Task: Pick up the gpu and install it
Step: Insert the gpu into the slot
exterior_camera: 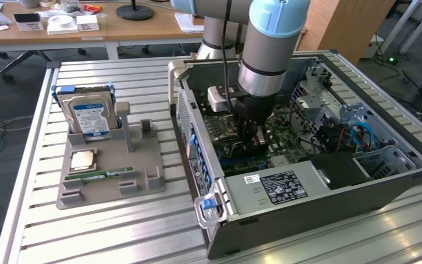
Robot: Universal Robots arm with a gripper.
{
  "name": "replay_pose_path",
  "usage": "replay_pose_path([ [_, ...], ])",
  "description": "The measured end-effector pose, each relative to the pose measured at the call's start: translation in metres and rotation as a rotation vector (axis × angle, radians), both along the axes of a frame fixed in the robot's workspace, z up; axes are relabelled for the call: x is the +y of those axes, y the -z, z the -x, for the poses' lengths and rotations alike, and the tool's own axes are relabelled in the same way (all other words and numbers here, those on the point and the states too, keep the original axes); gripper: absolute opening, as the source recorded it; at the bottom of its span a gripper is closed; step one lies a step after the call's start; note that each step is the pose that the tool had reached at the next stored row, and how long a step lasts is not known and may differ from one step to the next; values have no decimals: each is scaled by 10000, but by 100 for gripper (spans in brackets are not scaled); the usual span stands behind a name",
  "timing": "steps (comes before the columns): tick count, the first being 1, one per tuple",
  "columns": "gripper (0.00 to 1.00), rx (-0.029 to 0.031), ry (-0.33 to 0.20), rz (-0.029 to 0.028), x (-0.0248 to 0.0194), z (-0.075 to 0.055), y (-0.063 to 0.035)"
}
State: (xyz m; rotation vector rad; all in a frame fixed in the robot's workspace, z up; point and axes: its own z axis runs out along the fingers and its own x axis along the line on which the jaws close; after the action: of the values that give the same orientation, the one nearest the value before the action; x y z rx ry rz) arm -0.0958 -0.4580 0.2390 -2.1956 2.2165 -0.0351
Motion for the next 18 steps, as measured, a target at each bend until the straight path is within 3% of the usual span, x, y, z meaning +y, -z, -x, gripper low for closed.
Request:
replay_pose_path([
  [18, 26, 1, 0, 2, 0, 0, 5],
])
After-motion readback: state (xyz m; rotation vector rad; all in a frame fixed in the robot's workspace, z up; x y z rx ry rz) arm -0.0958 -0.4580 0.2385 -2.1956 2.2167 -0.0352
